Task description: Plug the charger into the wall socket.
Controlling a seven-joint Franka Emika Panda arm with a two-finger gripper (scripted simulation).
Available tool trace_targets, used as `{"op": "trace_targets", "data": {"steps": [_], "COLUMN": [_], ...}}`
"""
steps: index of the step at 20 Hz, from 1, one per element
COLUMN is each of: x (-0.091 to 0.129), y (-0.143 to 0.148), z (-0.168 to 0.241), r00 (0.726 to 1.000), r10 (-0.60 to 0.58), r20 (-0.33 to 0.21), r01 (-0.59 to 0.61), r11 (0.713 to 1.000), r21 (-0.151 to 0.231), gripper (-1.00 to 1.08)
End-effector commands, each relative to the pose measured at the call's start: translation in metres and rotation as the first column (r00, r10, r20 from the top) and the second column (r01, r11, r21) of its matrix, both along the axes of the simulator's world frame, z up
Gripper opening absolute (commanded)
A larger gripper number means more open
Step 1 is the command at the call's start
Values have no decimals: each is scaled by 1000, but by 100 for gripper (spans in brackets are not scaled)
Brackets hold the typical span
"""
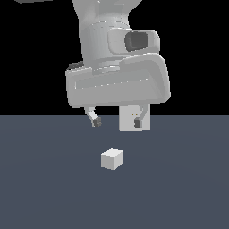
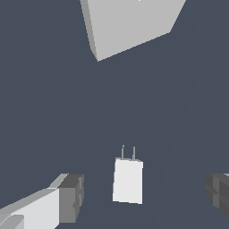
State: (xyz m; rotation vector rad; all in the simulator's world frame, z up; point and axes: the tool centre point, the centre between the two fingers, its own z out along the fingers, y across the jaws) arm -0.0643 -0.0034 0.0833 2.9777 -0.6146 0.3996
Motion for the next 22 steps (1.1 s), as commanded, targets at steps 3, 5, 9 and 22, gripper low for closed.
{"op": "trace_targets", "data": {"steps": [3,5,9,22], "x": [-3,-4,-6,-6], "y": [3,4,6,7], "z": [-9,-13,-18,-22], "r00": [999,998,995,994], "r10": [-41,-56,-78,-90], "r20": [32,42,58,65], "r01": [42,56,78,90], "r11": [999,998,997,996], "r21": [-3,-4,-5,-6], "gripper": [100,100,100,100]}}
